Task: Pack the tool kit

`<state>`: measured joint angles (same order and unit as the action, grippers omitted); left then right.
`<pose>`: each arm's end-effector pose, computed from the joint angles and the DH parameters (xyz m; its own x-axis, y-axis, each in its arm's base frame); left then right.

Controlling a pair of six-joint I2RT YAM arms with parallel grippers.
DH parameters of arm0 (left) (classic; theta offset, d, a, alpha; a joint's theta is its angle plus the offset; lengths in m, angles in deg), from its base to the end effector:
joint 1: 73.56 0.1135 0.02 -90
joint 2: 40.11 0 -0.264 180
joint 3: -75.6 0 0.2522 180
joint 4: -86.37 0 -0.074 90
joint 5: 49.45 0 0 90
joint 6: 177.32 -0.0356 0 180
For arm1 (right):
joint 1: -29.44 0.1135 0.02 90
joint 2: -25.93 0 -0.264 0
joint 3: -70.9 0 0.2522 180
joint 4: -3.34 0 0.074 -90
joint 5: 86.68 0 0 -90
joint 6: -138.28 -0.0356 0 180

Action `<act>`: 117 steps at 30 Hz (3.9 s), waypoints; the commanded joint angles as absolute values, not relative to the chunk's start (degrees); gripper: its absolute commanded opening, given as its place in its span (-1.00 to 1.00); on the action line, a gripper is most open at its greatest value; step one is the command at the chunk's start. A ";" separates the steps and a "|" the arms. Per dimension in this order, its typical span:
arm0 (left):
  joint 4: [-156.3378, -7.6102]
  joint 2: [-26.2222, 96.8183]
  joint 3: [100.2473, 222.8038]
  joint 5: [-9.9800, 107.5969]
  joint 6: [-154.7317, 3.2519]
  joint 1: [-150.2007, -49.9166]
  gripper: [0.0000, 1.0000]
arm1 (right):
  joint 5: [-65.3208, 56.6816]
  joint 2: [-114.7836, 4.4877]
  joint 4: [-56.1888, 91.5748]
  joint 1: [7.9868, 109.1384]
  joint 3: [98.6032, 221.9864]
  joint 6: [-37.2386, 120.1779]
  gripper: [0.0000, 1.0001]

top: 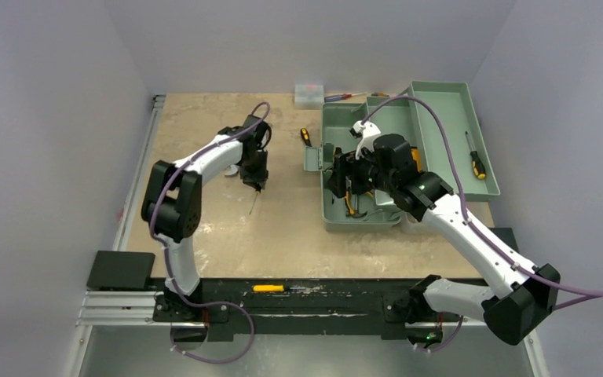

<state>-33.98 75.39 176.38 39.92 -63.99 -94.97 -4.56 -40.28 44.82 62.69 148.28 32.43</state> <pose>0.3792 -0.1482 0.1822 -0.9667 -0.0463 -0.2516 -0.0224 0.9950 -0.0970 0.2108 0.1440 0.3488 -0.5814 -0.0577 -0.8116 -0.5024 0.8100 0.3023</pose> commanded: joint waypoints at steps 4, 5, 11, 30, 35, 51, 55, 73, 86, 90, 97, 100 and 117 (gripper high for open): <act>-48.98 53.29 162.55 53.26 -57.85 -97.37 -1.00 | -12.46 -39.86 35.14 62.61 142.36 26.02 0.76; -50.49 51.50 160.79 54.64 -57.14 -97.64 -1.00 | -13.68 -40.27 33.36 62.65 141.70 25.04 0.78; -70.80 40.14 143.16 62.77 -52.13 -99.34 -1.00 | -20.84 -43.25 21.79 62.66 138.18 17.53 0.82; -111.96 29.82 119.41 70.39 -50.06 -103.02 -1.00 | -20.12 -52.49 -1.41 66.42 133.26 8.33 0.48; -112.90 29.12 119.02 72.00 -49.46 -103.28 -1.00 | -15.90 -53.19 0.13 68.92 134.73 10.13 0.06; -114.59 29.06 118.46 74.11 -48.91 -103.82 -0.99 | -8.51 -45.95 -6.17 69.07 129.02 8.25 0.19; -115.63 28.73 118.05 74.69 -48.70 -103.80 -0.99 | -8.12 -45.89 -6.03 69.07 129.27 8.02 0.11; -117.25 25.17 115.40 73.39 -50.19 -103.97 0.17 | -6.58 -49.59 4.27 71.16 136.49 11.53 -0.94; -112.31 25.23 116.81 71.00 -51.64 -104.00 0.38 | 25.84 -36.19 31.29 70.99 154.14 33.24 -0.96; -112.38 26.59 117.47 71.76 -51.46 -104.01 0.37 | 35.52 -32.74 31.10 71.01 155.73 39.10 -0.98; -113.71 28.06 117.88 73.42 -51.36 -103.98 0.31 | 51.49 -31.77 26.37 71.01 156.69 51.87 -1.00; -114.91 28.73 118.04 74.96 -51.01 -103.99 0.29 | 61.40 -34.37 21.87 70.80 157.44 58.73 -0.93; -113.15 29.92 119.29 75.07 -52.48 -104.24 0.20 | 72.15 -51.98 27.92 56.06 171.33 67.33 -0.77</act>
<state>-111.70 29.45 116.64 74.39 -50.55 -103.97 71.31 -53.38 23.77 58.45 167.03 69.08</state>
